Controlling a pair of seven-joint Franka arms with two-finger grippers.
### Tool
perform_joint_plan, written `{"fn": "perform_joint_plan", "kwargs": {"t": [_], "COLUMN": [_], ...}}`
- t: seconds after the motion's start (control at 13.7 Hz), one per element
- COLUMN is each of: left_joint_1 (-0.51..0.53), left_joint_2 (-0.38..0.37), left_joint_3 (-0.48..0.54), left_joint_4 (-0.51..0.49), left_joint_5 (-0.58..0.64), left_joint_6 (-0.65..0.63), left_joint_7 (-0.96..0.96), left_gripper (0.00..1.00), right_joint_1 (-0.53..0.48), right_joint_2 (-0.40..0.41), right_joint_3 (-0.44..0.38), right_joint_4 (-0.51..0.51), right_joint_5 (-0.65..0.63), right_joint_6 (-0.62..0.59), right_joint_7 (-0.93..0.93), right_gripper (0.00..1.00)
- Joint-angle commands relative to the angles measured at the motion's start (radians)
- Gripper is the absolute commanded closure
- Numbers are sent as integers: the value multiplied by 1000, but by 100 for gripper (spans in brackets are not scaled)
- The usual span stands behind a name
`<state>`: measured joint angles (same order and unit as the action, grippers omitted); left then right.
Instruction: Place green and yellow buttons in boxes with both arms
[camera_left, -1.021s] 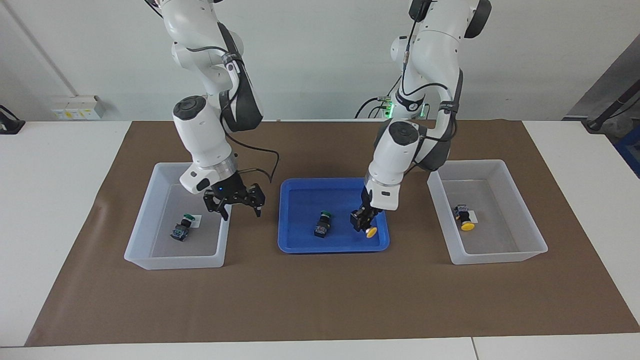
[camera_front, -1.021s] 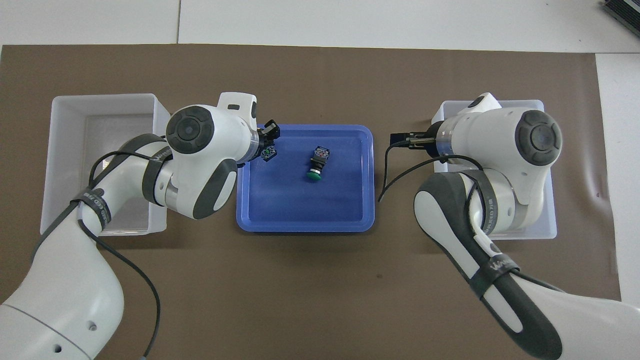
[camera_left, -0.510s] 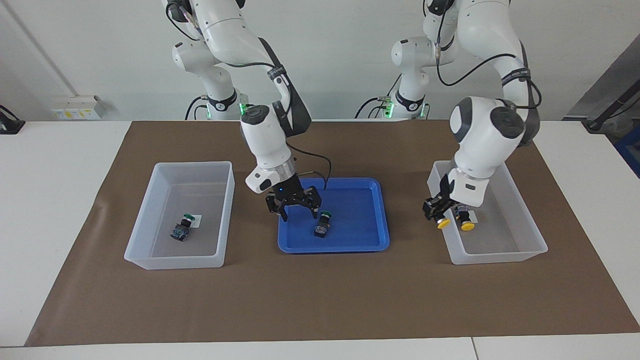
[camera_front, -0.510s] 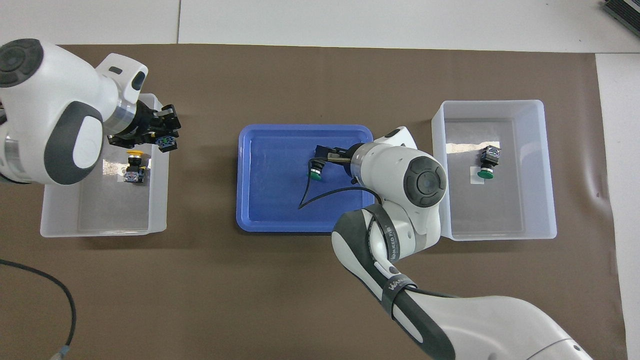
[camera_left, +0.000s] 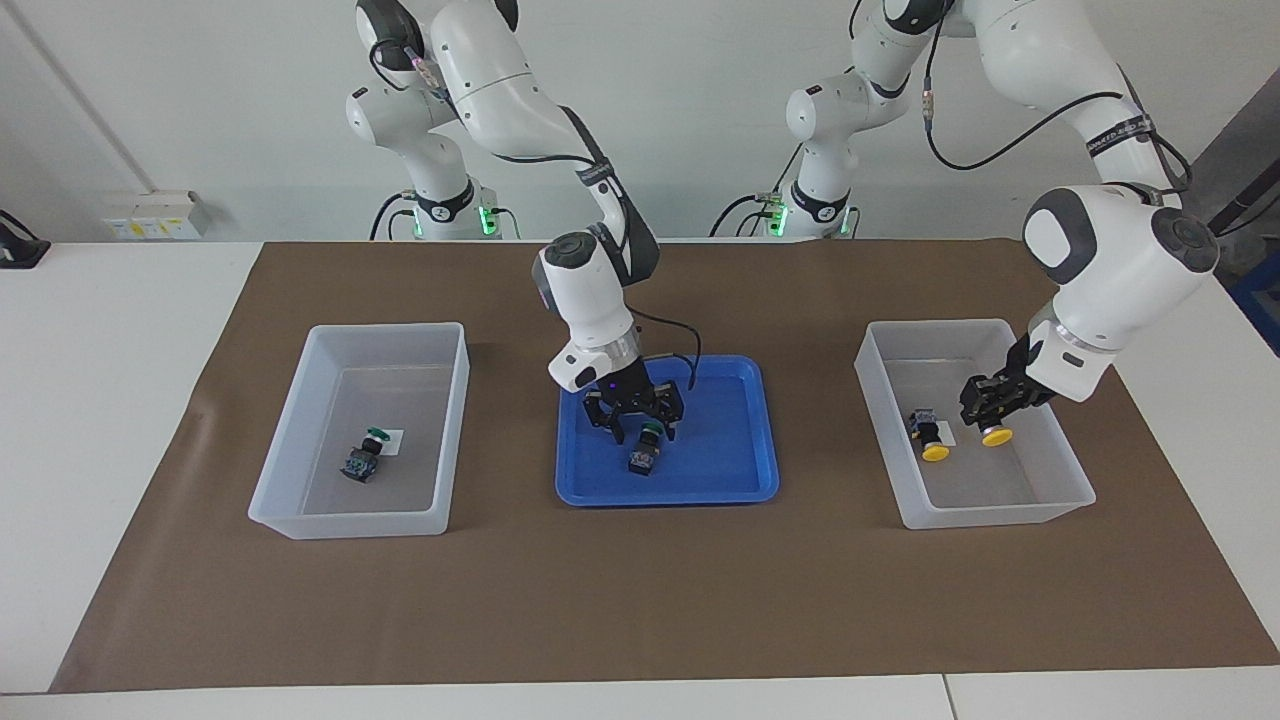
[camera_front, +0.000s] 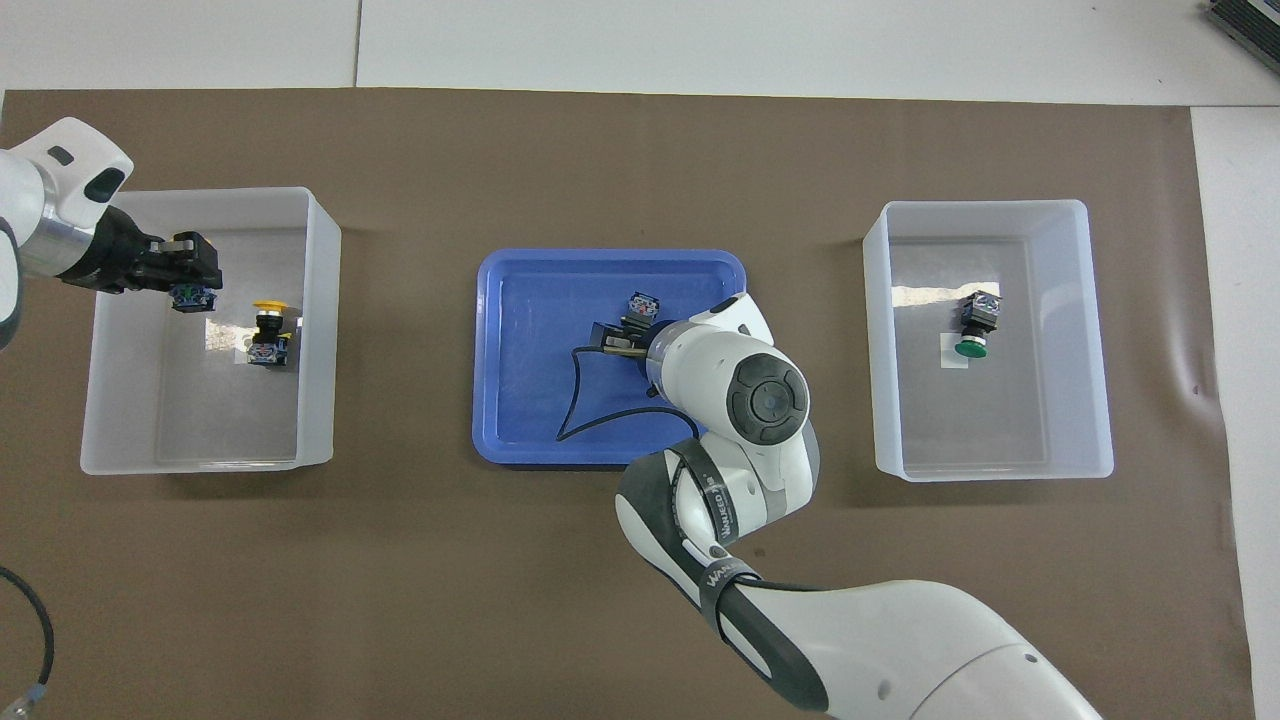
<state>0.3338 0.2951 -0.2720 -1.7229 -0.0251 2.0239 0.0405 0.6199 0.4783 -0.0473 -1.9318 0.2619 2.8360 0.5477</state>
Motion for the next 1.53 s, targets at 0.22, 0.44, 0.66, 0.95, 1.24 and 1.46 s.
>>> {"fn": "perform_joint_plan", "kwargs": {"t": [0.22,0.44,0.66,0.95,1.24,1.46], "left_joint_1": [47,50,48,39,7,-91], "left_joint_2": [-25,-10,-7,-7,-36,-54], "left_joint_3": [-3,2,2,2,-10,-9], "left_joint_4": [-245,-253,-236,-118,52,153], "left_joint_5": [-4,-4,7,33,34,68], "left_joint_6": [297,302,289,132,-118,-270], "left_joint_7": [68,68,70,73,64,0], "left_gripper": [100,93,9,2,2,3], "right_joint_1": [-6,-35,-116,-316,-463,-499], "right_joint_2": [22,-36,-202,-334,-395,-399], "right_joint_3": [-2,-23,-49,-46,-48,-48], "right_joint_4": [27,53,54,47,-48,-156], "right_joint_5": [11,10,-36,-52,-50,-50], "right_joint_6": [19,-70,-306,-571,-661,-617], "right_joint_7": [5,-8,-93,-472,-761,-827], "right_gripper": [100,100,100,100,100,100]}}
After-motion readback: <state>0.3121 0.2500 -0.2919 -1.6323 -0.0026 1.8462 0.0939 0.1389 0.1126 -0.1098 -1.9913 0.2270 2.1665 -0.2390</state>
